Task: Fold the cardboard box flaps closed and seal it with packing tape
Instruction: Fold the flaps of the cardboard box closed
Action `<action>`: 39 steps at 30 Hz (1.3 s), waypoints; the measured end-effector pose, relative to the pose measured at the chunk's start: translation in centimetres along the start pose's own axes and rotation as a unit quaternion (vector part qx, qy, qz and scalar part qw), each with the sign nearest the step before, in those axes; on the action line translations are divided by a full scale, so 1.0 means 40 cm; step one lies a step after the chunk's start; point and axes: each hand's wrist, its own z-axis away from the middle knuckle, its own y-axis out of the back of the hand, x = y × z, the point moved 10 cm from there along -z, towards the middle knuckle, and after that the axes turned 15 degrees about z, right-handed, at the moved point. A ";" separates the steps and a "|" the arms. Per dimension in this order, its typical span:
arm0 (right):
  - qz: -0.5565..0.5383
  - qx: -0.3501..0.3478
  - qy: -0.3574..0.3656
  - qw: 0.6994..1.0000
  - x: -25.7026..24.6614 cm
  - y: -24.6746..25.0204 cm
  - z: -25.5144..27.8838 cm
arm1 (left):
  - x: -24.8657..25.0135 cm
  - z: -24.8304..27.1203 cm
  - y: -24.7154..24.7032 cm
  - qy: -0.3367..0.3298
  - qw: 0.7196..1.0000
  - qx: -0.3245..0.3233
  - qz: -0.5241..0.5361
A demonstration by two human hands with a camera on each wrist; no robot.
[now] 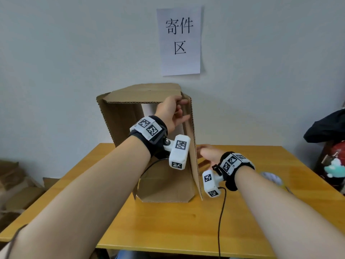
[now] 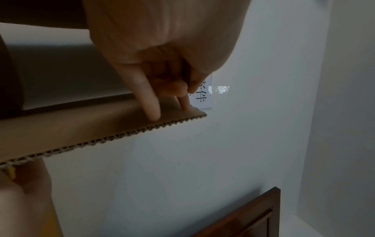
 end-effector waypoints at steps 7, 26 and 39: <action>0.037 -0.081 0.045 0.995 -0.038 0.009 0.045 | -0.054 -0.005 -0.030 0.052 0.997 -0.044 -0.019; 0.229 -0.019 -0.027 0.973 0.037 -0.100 0.069 | 0.054 0.110 0.256 -0.239 0.956 0.019 -0.170; 0.252 0.043 -0.027 0.966 0.038 -0.105 0.081 | 0.135 0.220 0.484 -0.443 0.863 0.166 -0.177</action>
